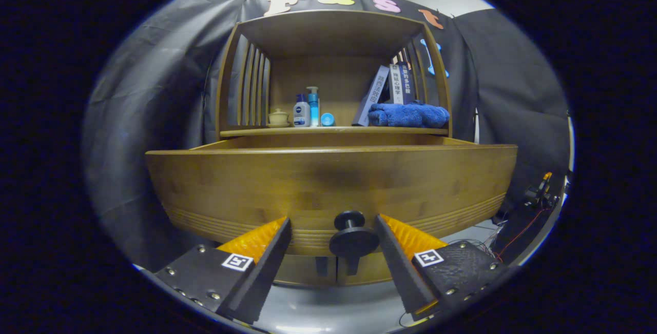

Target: Pull open the drawer, take out the items inside it, and place them on the countertop above the cabinet.

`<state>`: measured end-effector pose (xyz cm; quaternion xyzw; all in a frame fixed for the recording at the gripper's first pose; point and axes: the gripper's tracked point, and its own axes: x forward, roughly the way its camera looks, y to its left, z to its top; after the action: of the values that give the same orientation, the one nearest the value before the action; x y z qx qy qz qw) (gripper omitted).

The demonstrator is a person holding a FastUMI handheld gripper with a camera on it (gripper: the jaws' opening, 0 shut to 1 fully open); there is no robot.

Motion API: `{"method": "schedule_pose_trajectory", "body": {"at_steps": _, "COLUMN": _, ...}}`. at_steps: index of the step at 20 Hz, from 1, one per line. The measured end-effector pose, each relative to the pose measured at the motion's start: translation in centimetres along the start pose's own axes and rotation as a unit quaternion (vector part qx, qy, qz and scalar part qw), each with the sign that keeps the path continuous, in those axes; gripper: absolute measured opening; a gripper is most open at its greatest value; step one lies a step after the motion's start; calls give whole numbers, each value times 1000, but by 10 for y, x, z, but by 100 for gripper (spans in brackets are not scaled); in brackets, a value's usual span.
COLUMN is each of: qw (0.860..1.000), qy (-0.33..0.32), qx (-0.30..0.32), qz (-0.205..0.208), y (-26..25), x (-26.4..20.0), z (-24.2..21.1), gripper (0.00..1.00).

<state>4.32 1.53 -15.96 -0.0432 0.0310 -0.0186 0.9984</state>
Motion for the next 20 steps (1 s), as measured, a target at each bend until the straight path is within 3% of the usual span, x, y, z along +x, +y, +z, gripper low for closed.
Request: {"method": "schedule_pose_trajectory", "body": {"at_steps": 20, "qw": 1000, "qy": 7, "qx": 19, "qz": -5, "y": 14, "x": 120, "z": 23, "gripper": 98}}
